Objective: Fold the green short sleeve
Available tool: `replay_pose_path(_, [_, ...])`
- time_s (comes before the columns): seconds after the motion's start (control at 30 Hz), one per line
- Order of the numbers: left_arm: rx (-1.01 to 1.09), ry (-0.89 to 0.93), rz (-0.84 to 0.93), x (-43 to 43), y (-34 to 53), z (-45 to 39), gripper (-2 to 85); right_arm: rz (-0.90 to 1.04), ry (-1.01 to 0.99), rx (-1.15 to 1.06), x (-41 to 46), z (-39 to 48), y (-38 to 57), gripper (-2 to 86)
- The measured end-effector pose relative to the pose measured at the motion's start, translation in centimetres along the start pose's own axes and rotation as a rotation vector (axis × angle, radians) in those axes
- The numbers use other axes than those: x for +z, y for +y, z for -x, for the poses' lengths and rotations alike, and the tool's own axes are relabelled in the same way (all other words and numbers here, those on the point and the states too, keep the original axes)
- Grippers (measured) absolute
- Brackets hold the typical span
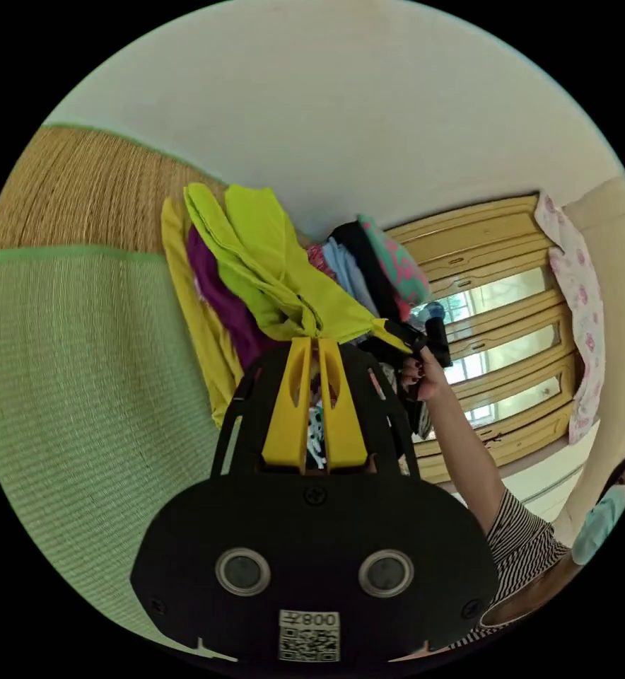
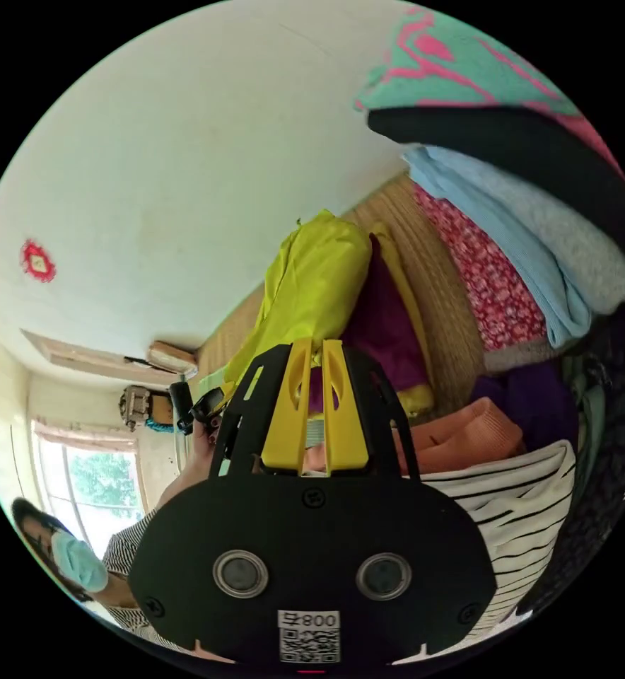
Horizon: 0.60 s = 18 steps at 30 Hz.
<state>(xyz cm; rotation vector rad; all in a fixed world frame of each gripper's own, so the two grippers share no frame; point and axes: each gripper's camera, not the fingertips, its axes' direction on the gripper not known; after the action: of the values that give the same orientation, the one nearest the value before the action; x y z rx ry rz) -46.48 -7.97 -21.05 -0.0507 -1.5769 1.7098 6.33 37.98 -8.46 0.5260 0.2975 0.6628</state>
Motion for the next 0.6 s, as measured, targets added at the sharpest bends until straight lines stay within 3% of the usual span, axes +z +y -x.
replay_pose_path(0.1, [-0.035,0.015,0.064,4.1,-0.4,2.7,2.5,0.114,0.131,0.051,2.5,-0.1,-1.4,2.6])
replay_pose_path(0.4, [0.002,-0.009,0.09,7.3,-3.1,4.4,4.3,0.196,0.289,-0.019,-1.3,6.9,-3.8,3.8])
replay_pose_path(0.6, [0.043,-0.034,0.068,7.8,-4.9,3.7,4.4,0.127,0.294,-0.054,-7.7,11.0,-3.5,0.6])
